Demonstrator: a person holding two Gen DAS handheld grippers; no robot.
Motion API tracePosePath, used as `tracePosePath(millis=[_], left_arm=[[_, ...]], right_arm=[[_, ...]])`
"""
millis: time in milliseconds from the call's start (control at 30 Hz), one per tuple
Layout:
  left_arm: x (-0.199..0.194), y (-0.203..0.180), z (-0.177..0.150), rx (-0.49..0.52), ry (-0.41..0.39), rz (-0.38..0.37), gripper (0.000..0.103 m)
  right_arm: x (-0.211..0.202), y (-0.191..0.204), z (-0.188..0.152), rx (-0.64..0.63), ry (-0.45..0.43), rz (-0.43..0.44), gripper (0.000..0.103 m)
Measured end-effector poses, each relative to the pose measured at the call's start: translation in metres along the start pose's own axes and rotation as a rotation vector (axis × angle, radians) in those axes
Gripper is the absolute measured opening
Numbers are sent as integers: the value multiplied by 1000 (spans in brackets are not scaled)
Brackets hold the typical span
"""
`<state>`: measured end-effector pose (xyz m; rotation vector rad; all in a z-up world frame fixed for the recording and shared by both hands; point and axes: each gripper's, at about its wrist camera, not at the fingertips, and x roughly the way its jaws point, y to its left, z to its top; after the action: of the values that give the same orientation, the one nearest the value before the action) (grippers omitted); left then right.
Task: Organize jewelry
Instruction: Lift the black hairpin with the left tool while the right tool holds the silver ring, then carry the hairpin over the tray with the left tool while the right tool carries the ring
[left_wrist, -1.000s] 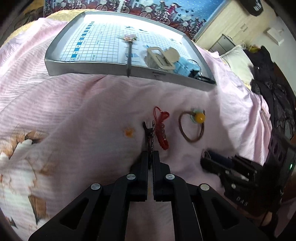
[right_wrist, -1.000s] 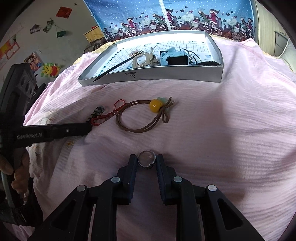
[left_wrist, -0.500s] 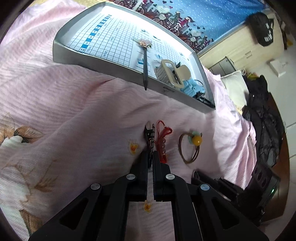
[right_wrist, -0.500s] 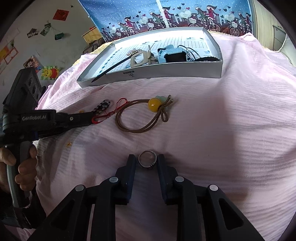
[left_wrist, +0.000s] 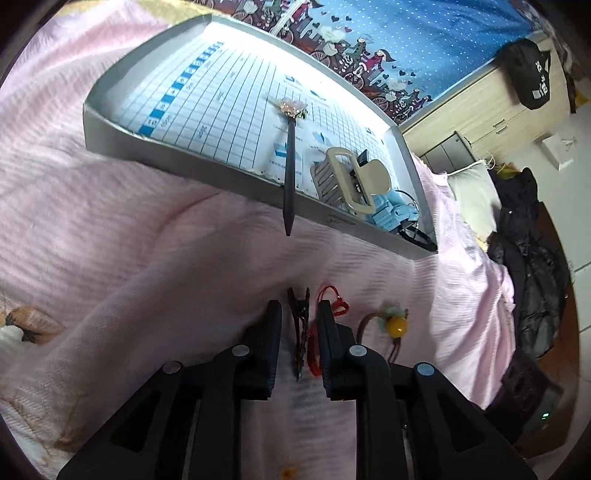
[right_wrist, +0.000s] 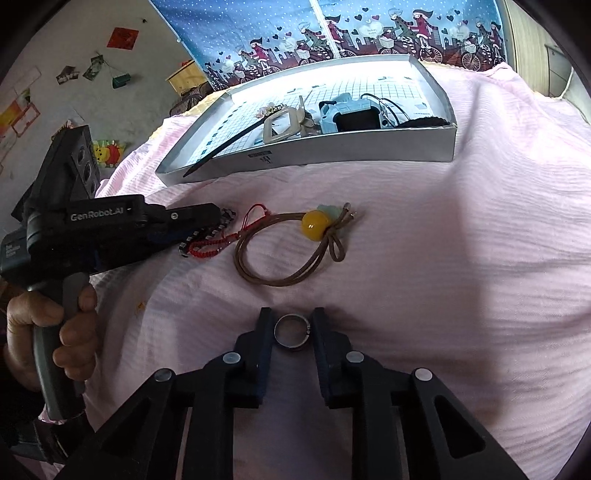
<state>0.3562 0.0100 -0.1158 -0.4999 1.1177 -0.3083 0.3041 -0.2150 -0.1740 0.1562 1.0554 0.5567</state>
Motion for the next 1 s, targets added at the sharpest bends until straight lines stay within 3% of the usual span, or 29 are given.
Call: tracePosePath(millis=[267,500,600,833,1000], left_arm=[[9,4,0,-53,0,9,6],[-18,2,-17,-25,-61,8,6],[-34,2,-23,-23,-84,-35,6],[-63,-8,-36,67,-84,-37,6],[-73,-25,-39,119,-112,-44,6]], right_arm=[[0,0,1,1,-4,1,20],[-10,0,2,4,-49,5,20],[-17,2,3,-2,-77,12,20],[-26,13,4,-48,-132,32,20],[-39,29,6,-137,-227,3,20]])
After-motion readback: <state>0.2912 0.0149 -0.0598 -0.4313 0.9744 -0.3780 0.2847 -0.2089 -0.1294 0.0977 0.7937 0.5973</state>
